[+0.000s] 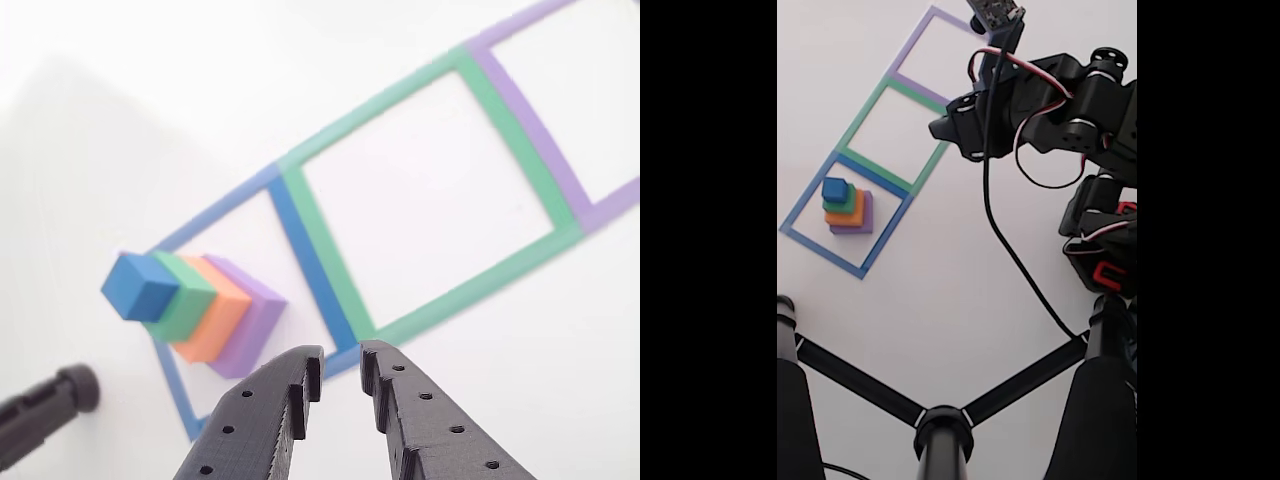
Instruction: Tower of hanoi
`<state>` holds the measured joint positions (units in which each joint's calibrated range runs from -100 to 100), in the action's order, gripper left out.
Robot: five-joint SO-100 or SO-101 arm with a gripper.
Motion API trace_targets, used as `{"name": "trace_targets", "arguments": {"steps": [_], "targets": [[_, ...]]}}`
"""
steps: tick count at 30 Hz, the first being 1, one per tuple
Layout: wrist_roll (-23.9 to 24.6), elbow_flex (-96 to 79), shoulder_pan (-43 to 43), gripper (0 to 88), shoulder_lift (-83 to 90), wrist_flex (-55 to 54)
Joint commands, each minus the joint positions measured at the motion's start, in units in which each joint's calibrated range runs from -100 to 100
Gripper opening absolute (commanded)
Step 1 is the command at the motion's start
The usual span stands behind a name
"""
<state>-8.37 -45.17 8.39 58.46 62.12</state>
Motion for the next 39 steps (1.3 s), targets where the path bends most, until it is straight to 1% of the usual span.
{"name": "trace_targets", "arguments": {"steps": [1,2,4,8,11,15,19,24,26,28,30,33,39], "targets": [[10.95,-6.85,-2.10,0.0,7.80,-3.72],[14.44,-8.49,-2.63,0.0,9.24,-3.96],[19.40,-11.21,-4.01,0.0,11.49,-3.96],[35.21,-17.30,-6.22,0.0,15.82,-8.50],[42.57,-22.66,-8.12,0.0,19.82,-12.06],[49.55,-29.57,-9.65,0.0,24.55,-16.11],[57.46,-33.93,-9.73,0.0,28.80,-16.67],[66.83,-37.38,-8.96,0.0,33.76,-13.60],[71.61,-37.66,-8.05,0.0,36.25,-10.03],[74.55,-38.29,-7.59,0.0,37.53,-6.55],[78.59,-39.56,-7.36,0.0,38.65,-5.83],[80.80,-41.56,-7.59,0.0,41.38,-4.69],[88.34,-43.93,-8.73,0.0,41.38,-4.85]]}}
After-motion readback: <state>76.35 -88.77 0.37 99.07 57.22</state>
